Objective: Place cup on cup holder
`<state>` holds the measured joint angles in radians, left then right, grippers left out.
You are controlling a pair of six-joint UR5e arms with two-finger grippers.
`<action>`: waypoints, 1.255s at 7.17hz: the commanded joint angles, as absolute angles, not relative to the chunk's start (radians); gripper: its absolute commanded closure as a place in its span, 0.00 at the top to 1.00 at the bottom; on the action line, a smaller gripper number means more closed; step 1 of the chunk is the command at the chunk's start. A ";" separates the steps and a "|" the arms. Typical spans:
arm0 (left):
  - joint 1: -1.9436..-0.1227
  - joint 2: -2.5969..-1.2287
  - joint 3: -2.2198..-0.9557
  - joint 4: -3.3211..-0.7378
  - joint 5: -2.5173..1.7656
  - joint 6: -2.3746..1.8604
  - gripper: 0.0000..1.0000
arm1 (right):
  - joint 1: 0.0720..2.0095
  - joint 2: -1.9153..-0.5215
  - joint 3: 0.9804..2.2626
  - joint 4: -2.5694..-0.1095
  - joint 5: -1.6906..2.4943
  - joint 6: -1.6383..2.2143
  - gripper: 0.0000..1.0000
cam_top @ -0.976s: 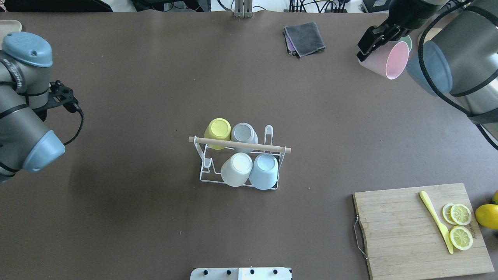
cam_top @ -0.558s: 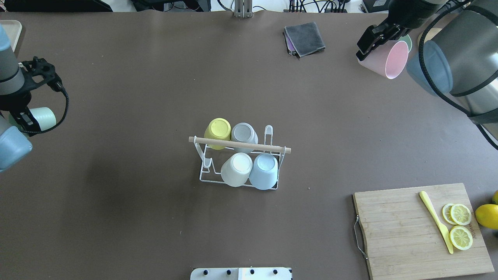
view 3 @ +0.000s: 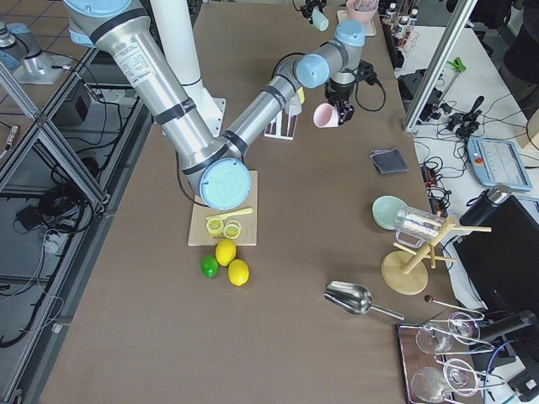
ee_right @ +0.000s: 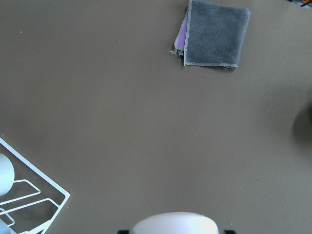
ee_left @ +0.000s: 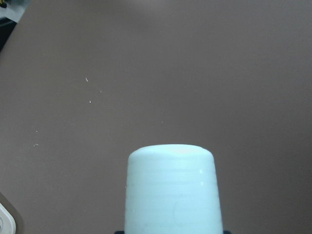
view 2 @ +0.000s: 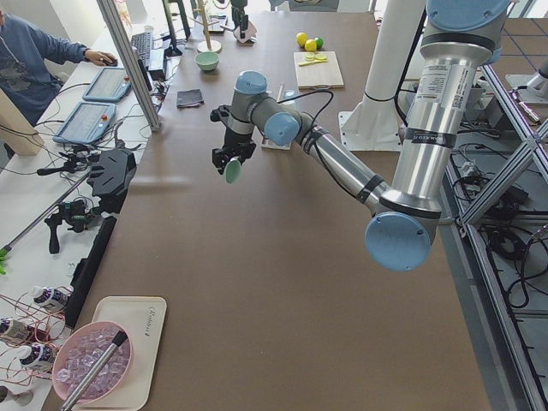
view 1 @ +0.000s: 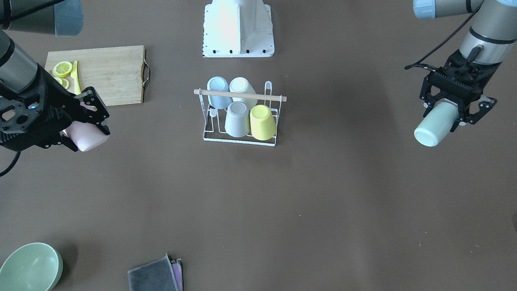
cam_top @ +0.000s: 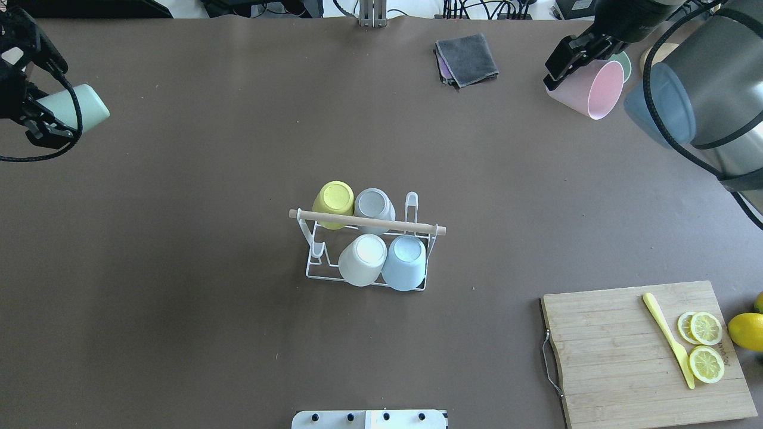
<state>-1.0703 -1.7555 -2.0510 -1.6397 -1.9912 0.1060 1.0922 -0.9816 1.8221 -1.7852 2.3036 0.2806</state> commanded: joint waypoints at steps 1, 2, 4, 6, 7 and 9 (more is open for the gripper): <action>-1.084 -1.740 -2.121 -1.758 -1.994 0.046 0.66 | 1.092 -0.986 1.822 -1.766 2.303 0.291 0.00; -1.092 -1.740 -2.140 -1.808 -1.993 0.037 0.66 | 1.094 -0.986 1.822 -1.766 2.303 0.291 0.00; -1.075 -1.718 -2.137 -2.039 -1.987 -0.036 0.66 | 1.095 -0.986 1.822 -1.766 2.303 0.291 0.00; -1.030 -1.697 -2.108 -2.290 -1.962 -0.102 0.66 | 1.095 -0.986 1.824 -1.764 2.301 0.288 0.00; -0.966 -1.668 -2.091 -2.430 -1.874 -0.135 0.66 | 1.097 -0.988 1.836 -1.763 2.295 0.290 0.00; -0.824 -1.585 -2.085 -2.682 -1.748 -0.143 0.66 | 1.097 -1.021 1.851 -1.693 2.261 0.293 0.00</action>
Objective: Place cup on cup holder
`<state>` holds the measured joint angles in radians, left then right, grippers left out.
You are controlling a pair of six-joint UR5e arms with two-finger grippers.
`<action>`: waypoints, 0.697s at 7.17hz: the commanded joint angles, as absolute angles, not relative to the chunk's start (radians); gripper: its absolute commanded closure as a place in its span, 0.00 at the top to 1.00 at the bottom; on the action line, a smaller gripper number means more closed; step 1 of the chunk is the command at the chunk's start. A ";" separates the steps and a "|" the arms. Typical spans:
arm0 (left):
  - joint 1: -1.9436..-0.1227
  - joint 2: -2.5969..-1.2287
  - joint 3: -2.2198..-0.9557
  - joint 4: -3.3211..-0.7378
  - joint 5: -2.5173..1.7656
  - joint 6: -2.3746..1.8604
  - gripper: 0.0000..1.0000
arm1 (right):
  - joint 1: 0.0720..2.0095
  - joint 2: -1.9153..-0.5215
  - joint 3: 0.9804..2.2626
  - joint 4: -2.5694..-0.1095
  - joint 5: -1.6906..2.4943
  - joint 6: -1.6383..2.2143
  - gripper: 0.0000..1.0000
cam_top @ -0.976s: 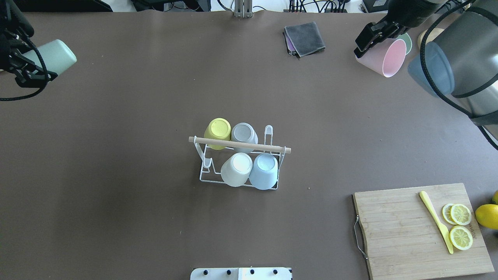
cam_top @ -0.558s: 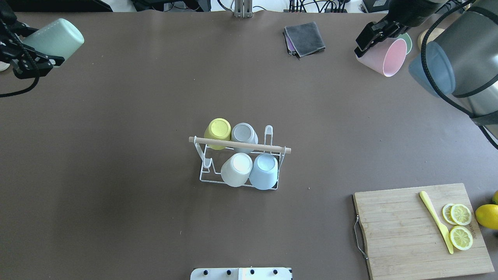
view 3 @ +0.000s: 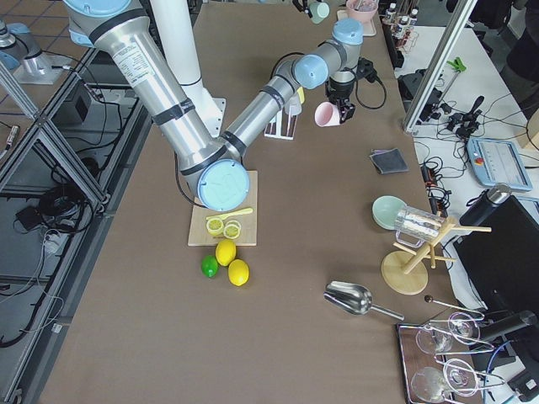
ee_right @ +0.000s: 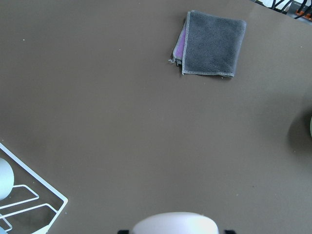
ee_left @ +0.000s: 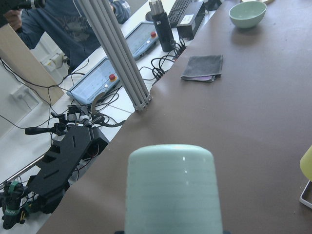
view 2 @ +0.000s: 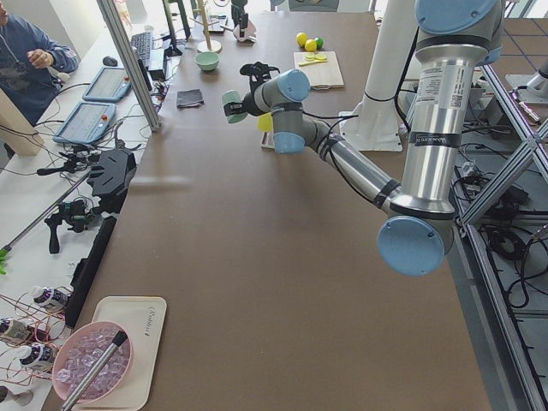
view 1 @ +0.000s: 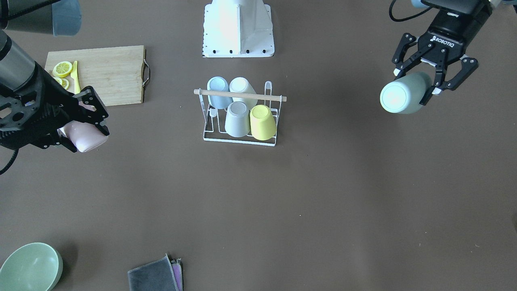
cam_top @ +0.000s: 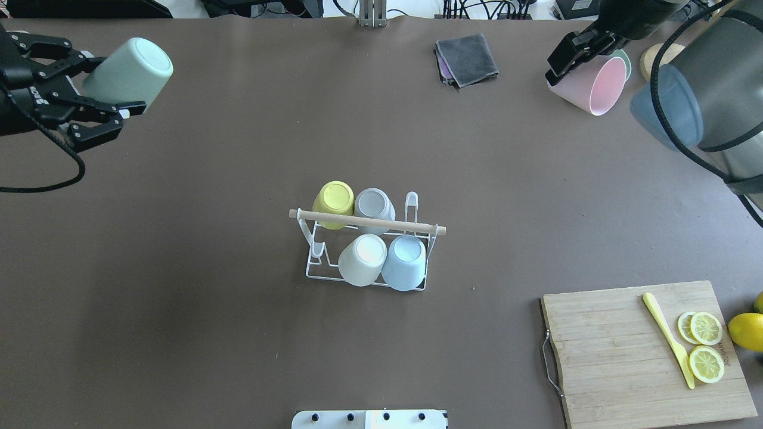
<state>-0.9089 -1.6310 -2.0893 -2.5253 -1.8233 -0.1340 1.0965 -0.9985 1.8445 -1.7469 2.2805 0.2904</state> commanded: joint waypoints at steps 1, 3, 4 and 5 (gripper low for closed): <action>-0.765 -1.559 -2.085 -2.795 -1.694 -0.178 0.66 | 1.097 -1.057 1.853 -1.605 2.260 0.358 0.00; -0.686 -1.537 -2.079 -2.948 -1.652 -0.213 0.66 | 1.088 -1.068 1.853 -1.556 2.240 0.379 0.00; -0.633 -1.537 -2.060 -3.038 -1.600 -0.238 0.66 | 1.077 -1.065 1.852 -1.533 2.221 0.379 0.00; -0.593 -1.537 -2.050 -3.086 -1.559 -0.247 0.66 | 1.063 -1.071 1.852 -1.487 2.203 0.383 0.00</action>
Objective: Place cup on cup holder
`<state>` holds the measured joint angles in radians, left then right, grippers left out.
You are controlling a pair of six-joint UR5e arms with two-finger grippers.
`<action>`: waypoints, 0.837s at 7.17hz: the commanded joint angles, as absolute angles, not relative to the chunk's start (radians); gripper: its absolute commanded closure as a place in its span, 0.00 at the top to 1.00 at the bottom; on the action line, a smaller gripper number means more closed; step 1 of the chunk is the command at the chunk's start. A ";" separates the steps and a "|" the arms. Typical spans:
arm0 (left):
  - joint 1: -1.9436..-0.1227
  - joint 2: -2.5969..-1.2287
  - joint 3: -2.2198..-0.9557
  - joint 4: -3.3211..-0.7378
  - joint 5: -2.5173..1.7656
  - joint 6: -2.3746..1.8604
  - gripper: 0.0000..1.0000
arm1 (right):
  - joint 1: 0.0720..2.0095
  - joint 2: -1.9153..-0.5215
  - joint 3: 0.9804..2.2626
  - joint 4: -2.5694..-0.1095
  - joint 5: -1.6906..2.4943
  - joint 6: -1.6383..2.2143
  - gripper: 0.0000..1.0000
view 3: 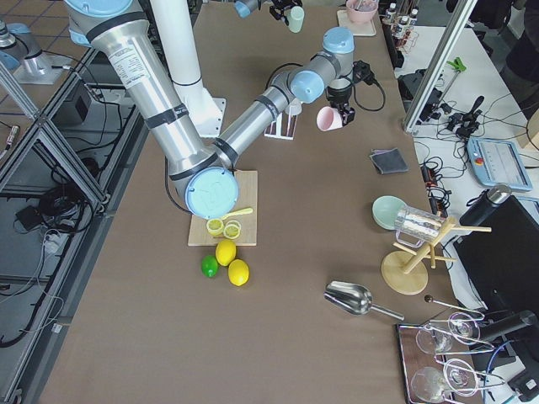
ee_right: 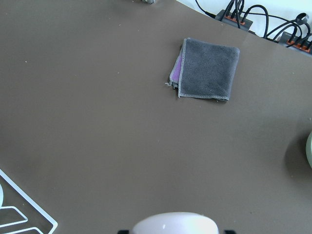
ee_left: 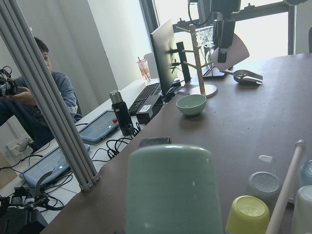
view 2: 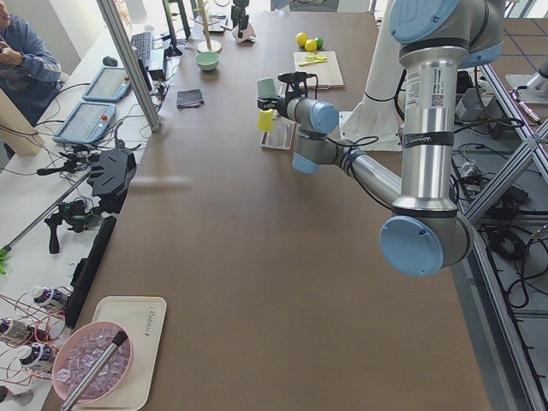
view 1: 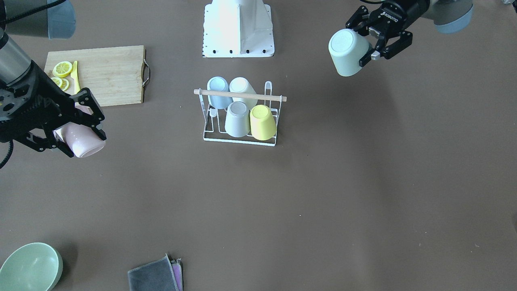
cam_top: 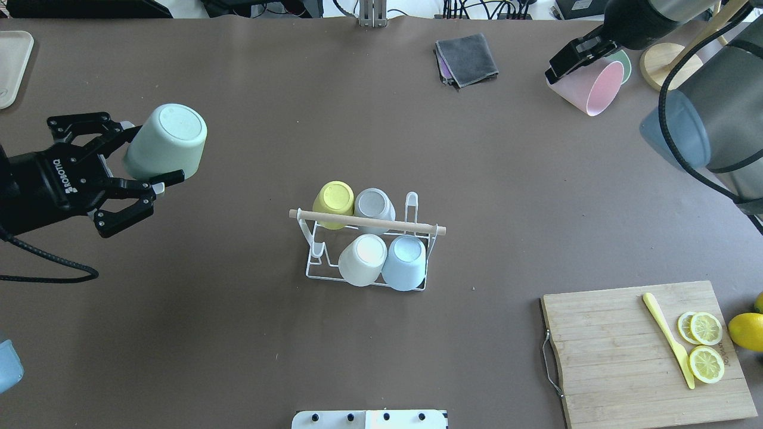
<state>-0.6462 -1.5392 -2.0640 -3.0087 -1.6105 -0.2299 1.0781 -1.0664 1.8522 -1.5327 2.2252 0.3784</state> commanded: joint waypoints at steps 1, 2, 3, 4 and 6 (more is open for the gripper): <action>-0.545 -1.548 -2.016 -3.168 -1.504 -0.252 0.66 | 1.043 -1.063 1.848 -1.453 2.192 0.417 0.00; -0.493 -1.561 -1.981 -3.233 -1.440 -0.252 0.66 | 1.022 -1.078 1.861 -1.395 2.148 0.448 0.00; -0.459 -1.578 -1.953 -3.285 -1.378 -0.258 0.66 | 1.009 -1.103 1.859 -1.311 2.129 0.471 0.00; -0.421 -1.616 -1.890 -3.351 -1.297 -0.273 0.66 | 1.005 -1.117 1.865 -1.269 2.105 0.475 0.00; -0.408 -1.687 -1.798 -3.400 -1.285 -0.275 0.66 | 1.002 -1.140 1.867 -1.147 2.063 0.498 0.00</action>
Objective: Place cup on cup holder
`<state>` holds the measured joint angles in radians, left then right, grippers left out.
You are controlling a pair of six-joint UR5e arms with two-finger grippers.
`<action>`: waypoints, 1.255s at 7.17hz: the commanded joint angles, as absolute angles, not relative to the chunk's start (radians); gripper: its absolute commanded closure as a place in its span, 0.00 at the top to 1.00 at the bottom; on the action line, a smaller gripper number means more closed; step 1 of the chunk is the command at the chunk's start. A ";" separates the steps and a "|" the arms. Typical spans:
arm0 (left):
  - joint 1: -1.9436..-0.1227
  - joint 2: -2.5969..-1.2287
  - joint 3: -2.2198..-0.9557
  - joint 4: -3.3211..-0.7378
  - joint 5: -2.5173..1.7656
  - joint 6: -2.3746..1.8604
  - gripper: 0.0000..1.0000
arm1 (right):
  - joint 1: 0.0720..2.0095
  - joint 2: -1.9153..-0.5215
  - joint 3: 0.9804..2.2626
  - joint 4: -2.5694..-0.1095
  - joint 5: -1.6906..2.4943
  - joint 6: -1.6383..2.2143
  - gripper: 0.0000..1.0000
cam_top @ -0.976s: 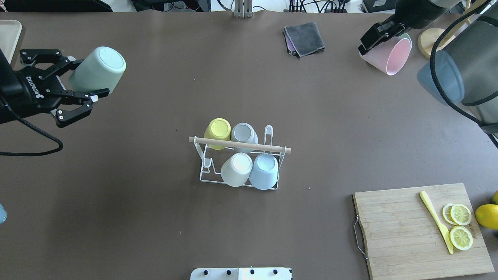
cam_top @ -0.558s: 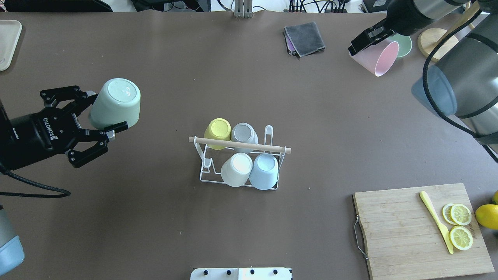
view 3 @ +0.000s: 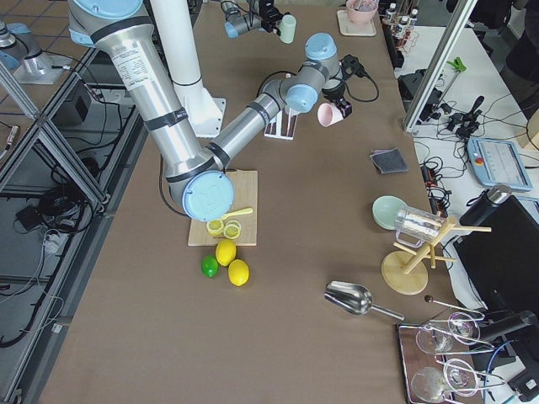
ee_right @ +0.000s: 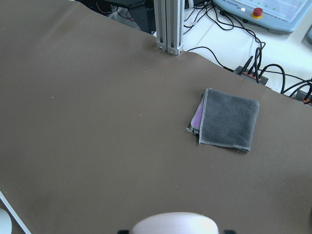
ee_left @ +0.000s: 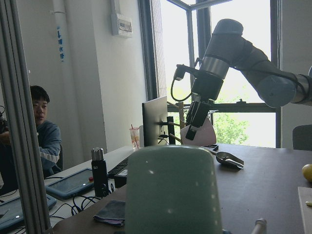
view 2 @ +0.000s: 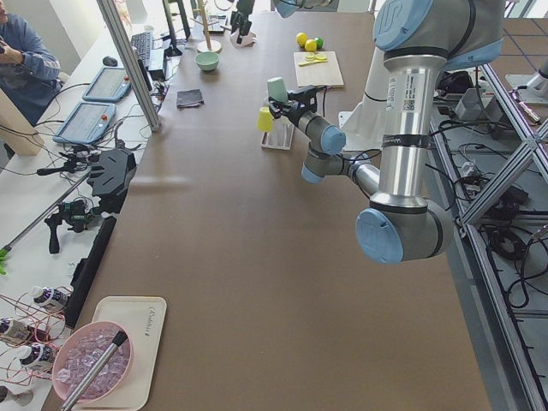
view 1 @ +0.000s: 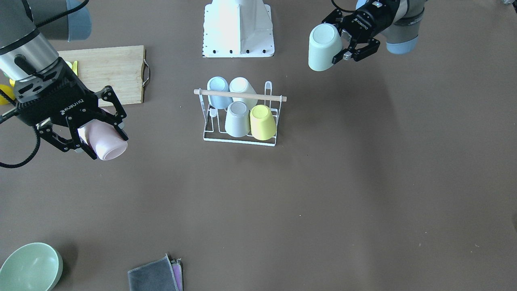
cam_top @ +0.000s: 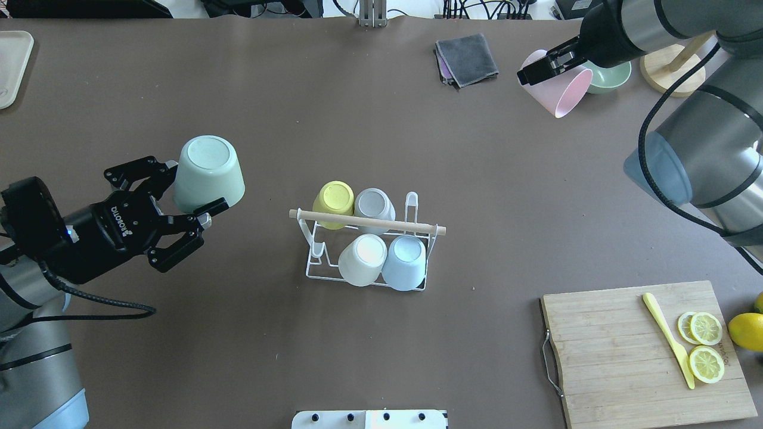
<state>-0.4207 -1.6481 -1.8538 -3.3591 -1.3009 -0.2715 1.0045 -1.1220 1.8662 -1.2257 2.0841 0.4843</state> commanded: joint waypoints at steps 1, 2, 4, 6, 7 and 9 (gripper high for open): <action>-0.394 -1.710 -1.775 -3.408 -1.285 -0.275 0.66 | 1.002 -1.141 1.870 -1.117 2.048 0.518 0.00; -0.376 -1.719 -1.755 -3.407 -1.287 -0.275 0.66 | 1.000 -1.156 1.874 -1.061 2.043 0.532 0.00; -0.361 -1.799 -1.663 -3.410 -1.296 -0.267 0.66 | 0.980 -1.158 1.871 -0.953 1.993 0.558 0.00; -0.344 -1.830 -1.617 -3.409 -1.296 -0.261 0.66 | 0.971 -1.158 1.865 -0.894 1.959 0.572 0.00; -0.325 -1.835 -1.617 -3.409 -1.296 -0.261 0.66 | 0.968 -1.158 1.864 -0.884 1.950 0.572 0.00; -0.266 -1.836 -1.618 -3.416 -1.296 -0.200 0.67 | 0.940 -1.160 1.862 -0.821 1.896 0.574 0.00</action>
<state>-0.3011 -1.8352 -1.6182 -3.4118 -1.2969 -0.2382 0.9508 -1.1586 1.8631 -0.8492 1.9177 0.5724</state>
